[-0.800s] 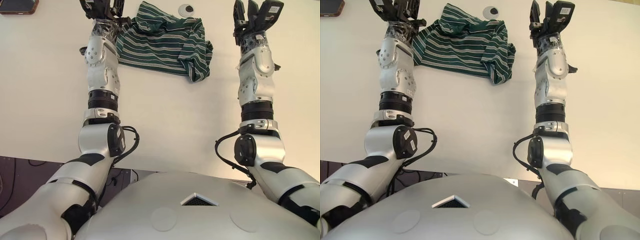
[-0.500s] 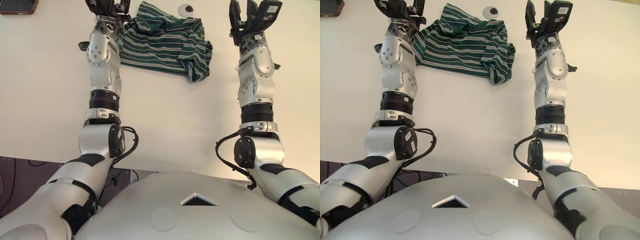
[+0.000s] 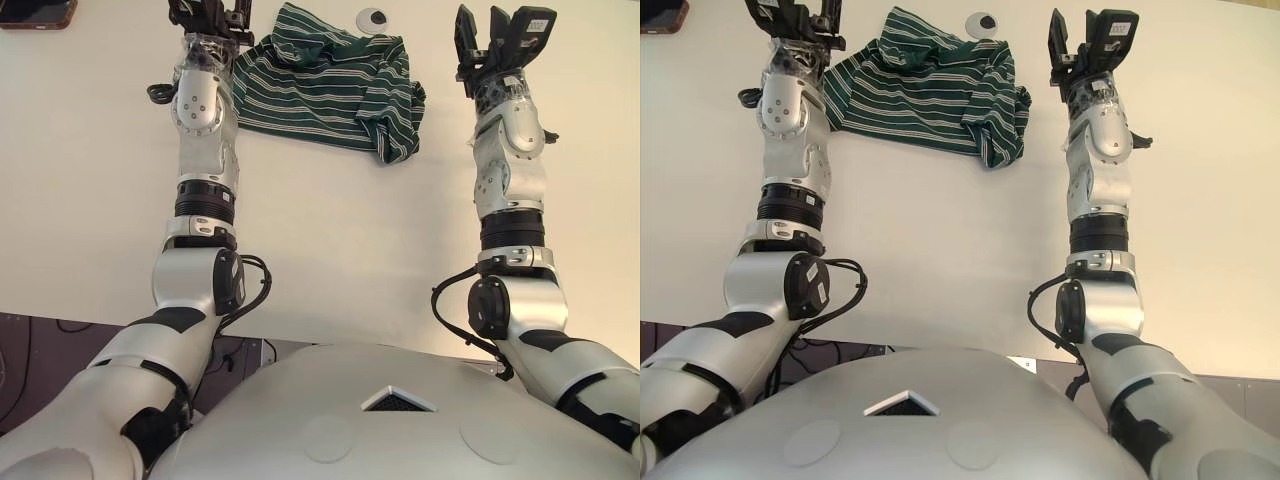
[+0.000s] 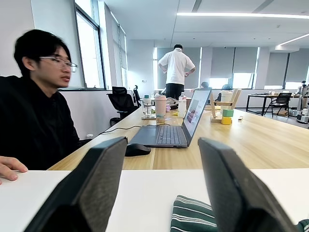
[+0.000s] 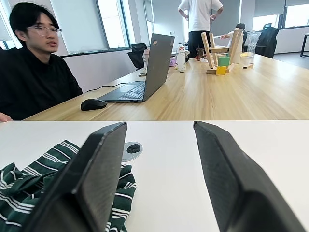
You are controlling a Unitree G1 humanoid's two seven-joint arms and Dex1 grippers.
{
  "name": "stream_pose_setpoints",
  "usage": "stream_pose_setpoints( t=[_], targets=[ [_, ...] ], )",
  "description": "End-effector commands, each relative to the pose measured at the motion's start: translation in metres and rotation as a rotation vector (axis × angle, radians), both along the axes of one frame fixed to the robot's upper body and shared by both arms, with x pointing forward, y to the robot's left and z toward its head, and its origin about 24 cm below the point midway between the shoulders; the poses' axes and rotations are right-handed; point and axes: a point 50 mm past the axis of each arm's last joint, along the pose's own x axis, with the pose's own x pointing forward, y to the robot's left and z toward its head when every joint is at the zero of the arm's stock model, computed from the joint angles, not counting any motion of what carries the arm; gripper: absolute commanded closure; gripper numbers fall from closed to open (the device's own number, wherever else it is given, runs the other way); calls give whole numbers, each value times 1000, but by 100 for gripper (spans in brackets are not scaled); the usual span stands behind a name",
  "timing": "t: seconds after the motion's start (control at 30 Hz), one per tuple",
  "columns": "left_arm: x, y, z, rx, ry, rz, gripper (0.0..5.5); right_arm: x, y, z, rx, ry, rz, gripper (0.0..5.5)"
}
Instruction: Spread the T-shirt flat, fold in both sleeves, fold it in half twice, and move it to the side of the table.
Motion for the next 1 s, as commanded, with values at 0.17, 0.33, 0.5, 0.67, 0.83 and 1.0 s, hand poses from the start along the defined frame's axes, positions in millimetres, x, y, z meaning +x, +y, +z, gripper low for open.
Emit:
stream_pose_setpoints(
  t=[0.17, 0.33, 0.5, 0.67, 0.83, 1.0],
  targets=[
    [2, 2, 2, 16, -3, 9, 282, 7, 19, 5, -43, 2, 78, 297],
    [4, 0, 4, 15, -9, 5, 282, 15, 36, 9, -159, -5, 138, 297],
    [4, 3, 2, 13, -2, 15, 282, 12, 38, 0, -172, 29, 166, 297],
    [6, 8, 4, -7, 7, 2, 282, 18, 76, -1, -281, 102, 394, 297],
    [9, 10, 6, -1, 19, -36, 282, 11, 89, -22, -496, 244, 569, 297],
    [12, 24, 7, -11, 64, -82, 282, -31, 54, -61, -714, 571, 877, 297]
  ],
)
